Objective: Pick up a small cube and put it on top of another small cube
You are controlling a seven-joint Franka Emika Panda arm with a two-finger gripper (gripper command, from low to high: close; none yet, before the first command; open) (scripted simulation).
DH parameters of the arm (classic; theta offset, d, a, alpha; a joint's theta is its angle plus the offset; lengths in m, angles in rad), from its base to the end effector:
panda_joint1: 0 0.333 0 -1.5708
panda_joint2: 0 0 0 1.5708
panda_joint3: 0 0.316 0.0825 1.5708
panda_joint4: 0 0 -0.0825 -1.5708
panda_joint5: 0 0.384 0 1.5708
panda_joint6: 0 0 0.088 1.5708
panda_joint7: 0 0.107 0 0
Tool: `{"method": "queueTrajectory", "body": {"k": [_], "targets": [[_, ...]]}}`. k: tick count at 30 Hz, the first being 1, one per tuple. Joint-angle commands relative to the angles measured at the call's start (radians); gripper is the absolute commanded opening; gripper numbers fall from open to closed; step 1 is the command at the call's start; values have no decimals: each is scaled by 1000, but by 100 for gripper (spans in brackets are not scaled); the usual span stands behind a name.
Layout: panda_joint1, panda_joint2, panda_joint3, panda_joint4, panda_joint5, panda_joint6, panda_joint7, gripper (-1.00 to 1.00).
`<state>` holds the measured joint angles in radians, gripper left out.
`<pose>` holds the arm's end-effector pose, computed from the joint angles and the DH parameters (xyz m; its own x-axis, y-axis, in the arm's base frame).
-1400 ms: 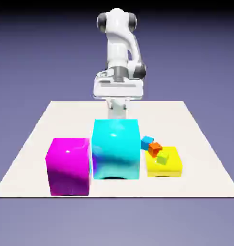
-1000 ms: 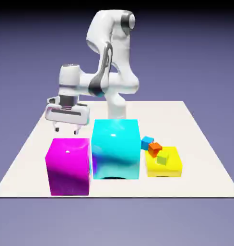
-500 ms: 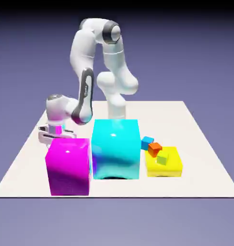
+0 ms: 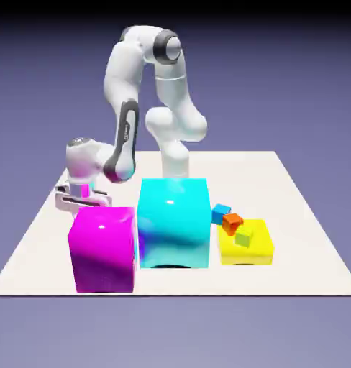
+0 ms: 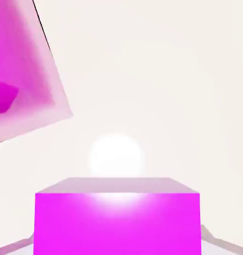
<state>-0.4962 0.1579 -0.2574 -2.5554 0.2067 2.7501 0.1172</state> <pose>0.3256 -0.3215 0.2158 0.4910 -0.8704 0.0354 -0.8689 -0.4923 -0.0514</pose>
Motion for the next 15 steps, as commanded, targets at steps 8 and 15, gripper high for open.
{"method": "queueTrajectory", "body": {"k": [8,15], "targets": [[203,-62,-169,232,-85,-347,-141,-100],[440,-201,-141,265,-106,-502,-218,-100]]}}
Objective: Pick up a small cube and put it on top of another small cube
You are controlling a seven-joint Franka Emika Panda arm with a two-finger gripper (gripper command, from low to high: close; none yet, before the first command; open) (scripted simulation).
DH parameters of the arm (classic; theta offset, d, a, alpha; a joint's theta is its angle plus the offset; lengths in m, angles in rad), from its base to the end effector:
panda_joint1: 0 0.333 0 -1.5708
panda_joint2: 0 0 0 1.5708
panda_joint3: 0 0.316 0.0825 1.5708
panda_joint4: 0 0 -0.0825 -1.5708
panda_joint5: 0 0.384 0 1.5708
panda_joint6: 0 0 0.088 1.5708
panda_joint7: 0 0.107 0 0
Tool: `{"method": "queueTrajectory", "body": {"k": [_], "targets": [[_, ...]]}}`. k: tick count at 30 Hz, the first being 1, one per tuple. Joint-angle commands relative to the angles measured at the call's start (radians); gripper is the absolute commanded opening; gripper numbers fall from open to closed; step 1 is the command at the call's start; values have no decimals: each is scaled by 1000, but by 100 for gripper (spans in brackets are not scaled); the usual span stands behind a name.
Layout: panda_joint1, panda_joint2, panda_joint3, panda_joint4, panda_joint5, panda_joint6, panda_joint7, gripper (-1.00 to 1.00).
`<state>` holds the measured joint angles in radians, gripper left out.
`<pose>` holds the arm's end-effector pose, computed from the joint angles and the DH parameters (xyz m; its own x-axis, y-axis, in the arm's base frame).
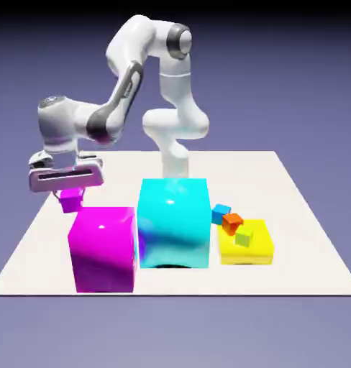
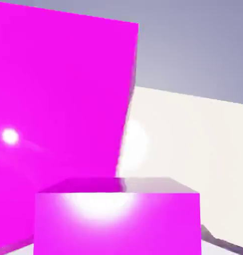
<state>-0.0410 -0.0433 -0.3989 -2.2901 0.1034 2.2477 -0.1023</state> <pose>0.4609 -0.2142 0.3679 0.9201 -0.3916 0.0038 -0.3894 -0.9159 -0.0971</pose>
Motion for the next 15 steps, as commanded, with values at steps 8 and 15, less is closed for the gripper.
{"method": "queueTrajectory", "body": {"k": [8,15], "targets": [[218,-278,252,-286,65,32,-189,-100],[396,-509,467,-539,123,65,-365,-100]]}}
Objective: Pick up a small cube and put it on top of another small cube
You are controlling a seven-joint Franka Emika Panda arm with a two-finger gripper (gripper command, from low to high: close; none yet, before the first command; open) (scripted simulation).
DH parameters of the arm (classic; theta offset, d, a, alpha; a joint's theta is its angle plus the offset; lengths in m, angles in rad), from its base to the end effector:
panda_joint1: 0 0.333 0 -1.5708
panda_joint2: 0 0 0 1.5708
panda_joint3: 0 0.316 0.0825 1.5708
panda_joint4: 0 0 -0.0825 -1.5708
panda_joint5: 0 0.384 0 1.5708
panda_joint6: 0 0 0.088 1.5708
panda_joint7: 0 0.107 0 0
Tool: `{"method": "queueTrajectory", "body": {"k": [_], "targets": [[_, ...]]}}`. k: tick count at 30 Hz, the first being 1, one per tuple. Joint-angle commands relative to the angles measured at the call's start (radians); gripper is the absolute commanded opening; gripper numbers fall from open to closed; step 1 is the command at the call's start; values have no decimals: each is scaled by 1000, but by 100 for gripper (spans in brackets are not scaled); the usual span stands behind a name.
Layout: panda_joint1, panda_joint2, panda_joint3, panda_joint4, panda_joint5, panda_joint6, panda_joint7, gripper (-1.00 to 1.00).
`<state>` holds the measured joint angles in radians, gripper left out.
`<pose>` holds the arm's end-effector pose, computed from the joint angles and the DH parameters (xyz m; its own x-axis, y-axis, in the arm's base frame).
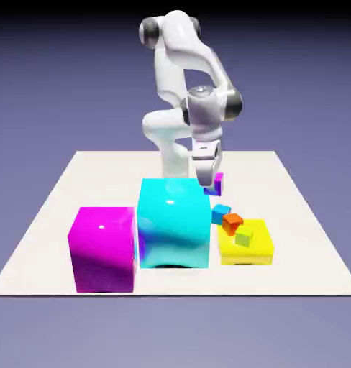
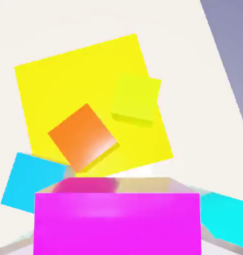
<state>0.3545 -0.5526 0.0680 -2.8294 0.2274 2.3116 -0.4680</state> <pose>0.3113 0.1419 0.3549 0.7455 0.6611 0.0848 0.6665 -0.7373 -0.1102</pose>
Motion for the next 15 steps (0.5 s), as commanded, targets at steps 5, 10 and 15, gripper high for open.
{"method": "queueTrajectory", "body": {"k": [5,10,15], "targets": [[-5,-48,73,-108,13,51,-101,-100],[22,132,79,-145,58,269,-127,-100],[26,158,80,-150,64,301,-131,100]]}}
